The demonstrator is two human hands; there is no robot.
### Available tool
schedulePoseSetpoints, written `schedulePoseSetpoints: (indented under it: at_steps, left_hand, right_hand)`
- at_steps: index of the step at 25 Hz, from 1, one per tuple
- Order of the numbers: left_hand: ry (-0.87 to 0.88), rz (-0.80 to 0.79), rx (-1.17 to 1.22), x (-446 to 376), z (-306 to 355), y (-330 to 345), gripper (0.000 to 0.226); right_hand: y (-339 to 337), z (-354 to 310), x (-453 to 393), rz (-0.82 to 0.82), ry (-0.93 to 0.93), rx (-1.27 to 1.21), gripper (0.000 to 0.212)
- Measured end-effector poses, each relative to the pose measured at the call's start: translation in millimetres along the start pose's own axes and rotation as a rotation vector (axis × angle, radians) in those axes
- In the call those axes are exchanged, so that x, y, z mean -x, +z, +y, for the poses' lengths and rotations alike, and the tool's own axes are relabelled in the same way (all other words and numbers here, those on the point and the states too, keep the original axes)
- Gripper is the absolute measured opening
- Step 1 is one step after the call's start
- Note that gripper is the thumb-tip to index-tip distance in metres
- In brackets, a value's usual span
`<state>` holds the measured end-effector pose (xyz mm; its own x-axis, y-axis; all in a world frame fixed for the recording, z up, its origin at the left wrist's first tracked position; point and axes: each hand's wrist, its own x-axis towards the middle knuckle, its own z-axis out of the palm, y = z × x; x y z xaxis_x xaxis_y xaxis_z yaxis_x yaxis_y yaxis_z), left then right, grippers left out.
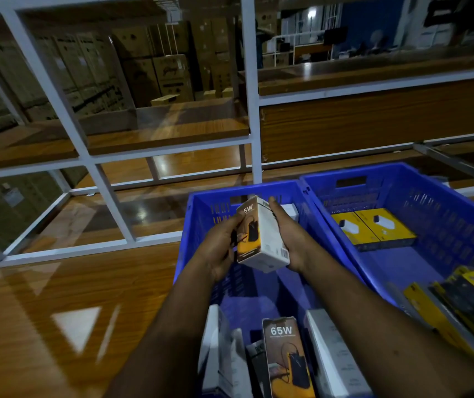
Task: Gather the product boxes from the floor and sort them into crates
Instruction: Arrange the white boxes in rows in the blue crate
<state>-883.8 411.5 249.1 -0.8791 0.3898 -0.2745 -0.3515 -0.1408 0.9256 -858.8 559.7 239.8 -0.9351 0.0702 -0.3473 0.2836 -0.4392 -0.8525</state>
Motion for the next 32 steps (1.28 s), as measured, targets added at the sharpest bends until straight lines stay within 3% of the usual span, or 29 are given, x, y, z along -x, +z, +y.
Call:
schedulePoseSetpoints:
  at_steps: [4,8,10,12,15,17,19,22,24,27,32]
  left_hand:
    - [0.126,0.062,-0.162,-9,-6,2,0.041]
    - [0.148,0.085,-0.36,-8,-12,8,0.039]
    - [0.081,0.207,-0.161,-7,-9,4,0.04]
    - [0.005,0.205,0.069,-8,-5,-3,0.035]
    - [-0.041,0.081,0.155,-8,-6,-9,0.027]
    - [-0.06,0.065,0.143,-9,-7,-9,0.025]
    - [-0.028,0.113,0.101,-12,-8,-11,0.029]
    - [0.057,0.322,0.069,-14,-8,-14,0.025]
    - [0.054,0.359,0.126,-12,-4,-15,0.037]
    - [0.026,0.244,0.071,-8,2,-16,0.06]
    - [0.082,0.208,-0.161,-6,-8,-12,0.032]
  right_hand:
    - [4,-2,-4,0.181,-0.212,0.07,0.072]
    - [14,-13,12,0.072,-0.216,-0.095,0.044]
    - [11,-17,16,-0.022,-0.234,-0.144,0.033]
    - [11,-15,16,-0.078,-0.281,-0.06,0.029]
    - [19,-11,19,-0.076,-0.299,0.093,0.036]
    - [21,-7,21,-0.149,-0.2,0.031,0.051]
    - [20,-6,21,-0.185,-0.139,-0.032,0.052]
    - [22,-1,18,-0.157,-0.18,-0.054,0.046]
    - [22,2,12,-0.089,-0.265,-0.053,0.051]
    - [19,7,4,-0.027,-0.327,-0.029,0.056]
    - [15,25,-5,-0.052,-0.249,0.151,0.047]
